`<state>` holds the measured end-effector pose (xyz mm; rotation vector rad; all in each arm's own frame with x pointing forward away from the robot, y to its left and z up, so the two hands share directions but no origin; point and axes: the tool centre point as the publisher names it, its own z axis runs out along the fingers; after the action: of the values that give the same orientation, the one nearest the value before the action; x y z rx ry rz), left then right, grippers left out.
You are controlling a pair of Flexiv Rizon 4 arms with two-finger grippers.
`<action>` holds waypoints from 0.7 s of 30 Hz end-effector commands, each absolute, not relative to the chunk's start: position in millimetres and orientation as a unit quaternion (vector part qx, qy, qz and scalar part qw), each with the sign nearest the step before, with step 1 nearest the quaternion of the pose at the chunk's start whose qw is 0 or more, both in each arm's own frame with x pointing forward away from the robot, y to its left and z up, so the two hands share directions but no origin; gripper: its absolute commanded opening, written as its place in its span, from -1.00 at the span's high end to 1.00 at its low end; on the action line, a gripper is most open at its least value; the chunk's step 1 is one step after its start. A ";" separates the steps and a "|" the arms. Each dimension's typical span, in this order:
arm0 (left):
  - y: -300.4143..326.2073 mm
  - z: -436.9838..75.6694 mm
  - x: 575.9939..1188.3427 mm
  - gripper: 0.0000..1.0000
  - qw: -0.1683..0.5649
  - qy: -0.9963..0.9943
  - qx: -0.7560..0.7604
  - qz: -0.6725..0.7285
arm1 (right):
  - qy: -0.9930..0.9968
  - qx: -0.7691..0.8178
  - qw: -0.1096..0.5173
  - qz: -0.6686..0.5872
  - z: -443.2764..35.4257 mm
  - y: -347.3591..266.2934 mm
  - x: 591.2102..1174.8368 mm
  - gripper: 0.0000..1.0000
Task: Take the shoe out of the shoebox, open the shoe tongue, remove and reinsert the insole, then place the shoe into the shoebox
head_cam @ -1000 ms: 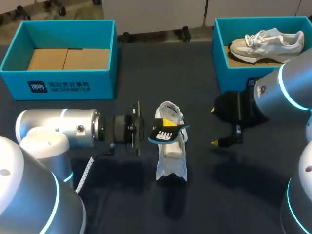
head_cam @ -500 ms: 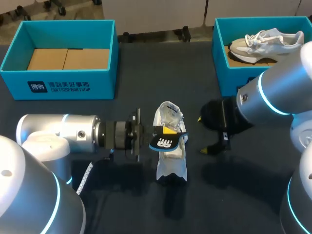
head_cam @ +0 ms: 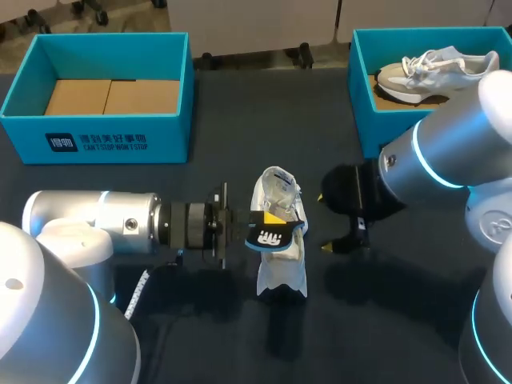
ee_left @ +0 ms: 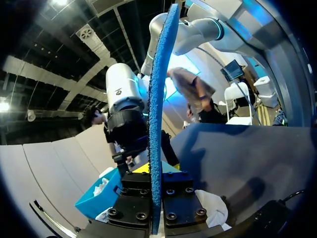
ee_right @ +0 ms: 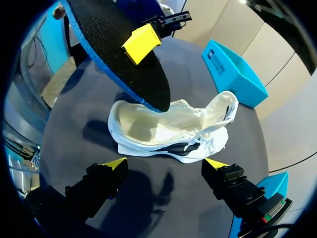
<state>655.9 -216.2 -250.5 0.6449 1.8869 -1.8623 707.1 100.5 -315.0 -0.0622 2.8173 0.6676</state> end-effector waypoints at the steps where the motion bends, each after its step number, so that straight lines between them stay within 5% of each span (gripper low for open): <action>1: -217.0 -250.6 654.2 1.00 0.206 0.678 0.230 -0.667 | 0.965 -0.021 0.125 0.229 -316.7 100.9 705.9 -1.00; 21: -232.1 -290.2 645.9 1.00 0.187 0.696 0.238 -0.651 | 0.965 -0.021 0.125 0.229 -316.7 100.9 705.9 -1.00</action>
<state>643.7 -225.0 -283.8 0.6749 1.9633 -1.8264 706.7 100.6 -316.0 -0.0623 2.8148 0.6684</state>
